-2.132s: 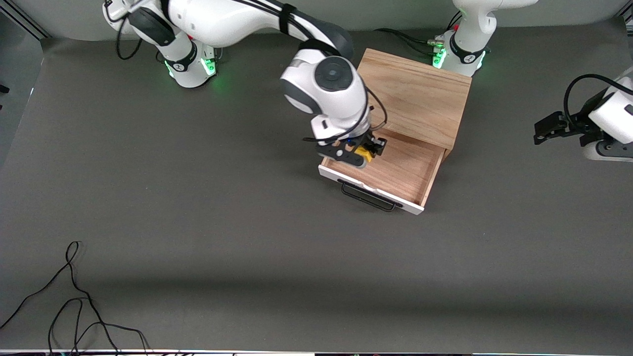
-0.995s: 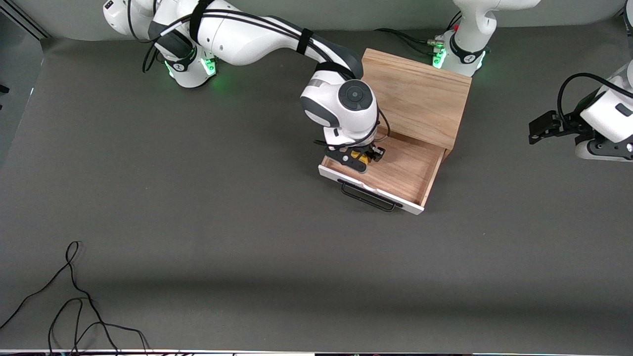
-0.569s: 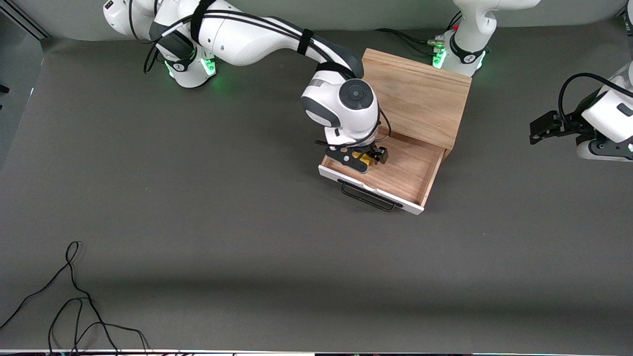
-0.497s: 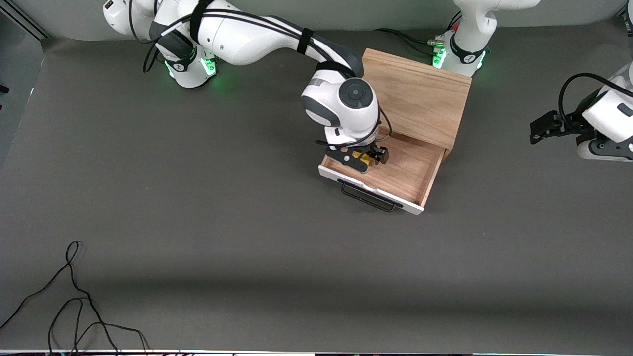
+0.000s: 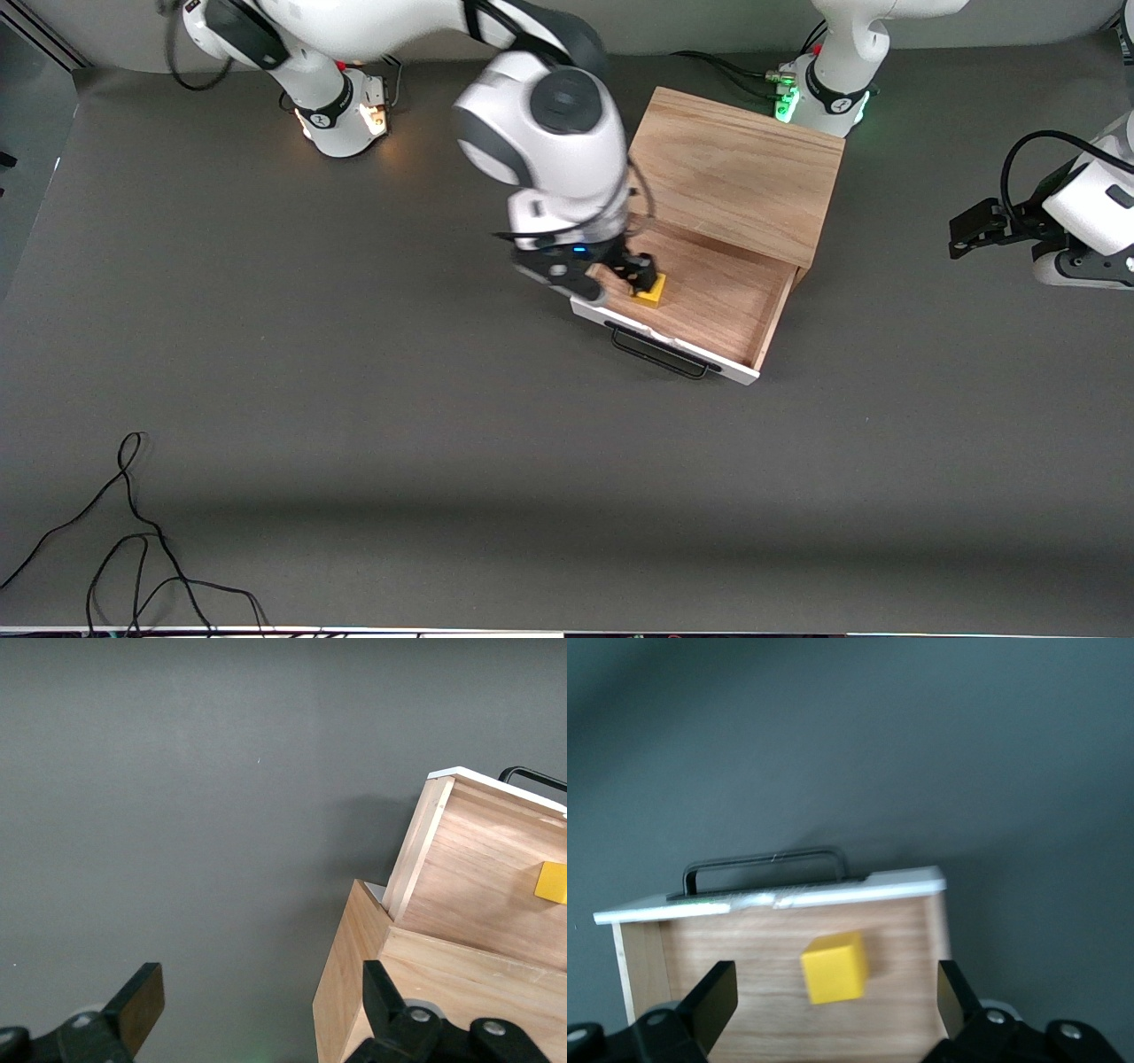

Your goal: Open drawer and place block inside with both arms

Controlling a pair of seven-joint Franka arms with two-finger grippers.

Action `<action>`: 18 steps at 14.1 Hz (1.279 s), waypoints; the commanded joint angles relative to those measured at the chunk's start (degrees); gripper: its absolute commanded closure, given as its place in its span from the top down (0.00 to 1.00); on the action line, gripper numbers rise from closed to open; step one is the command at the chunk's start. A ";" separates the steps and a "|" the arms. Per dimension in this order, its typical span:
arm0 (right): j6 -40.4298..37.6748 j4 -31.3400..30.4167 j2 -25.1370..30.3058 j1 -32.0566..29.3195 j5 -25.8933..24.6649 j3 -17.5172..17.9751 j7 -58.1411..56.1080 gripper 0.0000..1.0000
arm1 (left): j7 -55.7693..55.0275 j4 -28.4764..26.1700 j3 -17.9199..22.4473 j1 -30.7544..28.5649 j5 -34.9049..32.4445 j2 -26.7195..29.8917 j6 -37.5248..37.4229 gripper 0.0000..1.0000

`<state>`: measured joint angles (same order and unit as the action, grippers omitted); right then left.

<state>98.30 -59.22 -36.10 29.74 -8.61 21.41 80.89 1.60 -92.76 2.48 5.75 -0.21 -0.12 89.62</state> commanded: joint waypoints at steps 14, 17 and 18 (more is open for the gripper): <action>-1.82 -40.23 40.29 -29.48 13.36 -18.59 -60.48 1.00 | -2.03 0.47 0.60 1.46 -0.32 -0.50 0.02 1.00; 0.32 -45.19 43.57 -29.48 13.10 -18.95 -65.93 1.00 | -2.82 0.47 0.69 1.37 -0.23 -0.50 0.02 1.00; -0.30 -44.93 43.57 -29.57 13.10 -19.04 -67.08 1.00 | -3.09 0.47 0.60 1.54 -0.23 -0.59 0.02 1.00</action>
<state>96.56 -100.40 4.26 -0.40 3.60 3.04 17.36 0.04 -92.76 2.52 6.23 -0.20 -0.52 89.62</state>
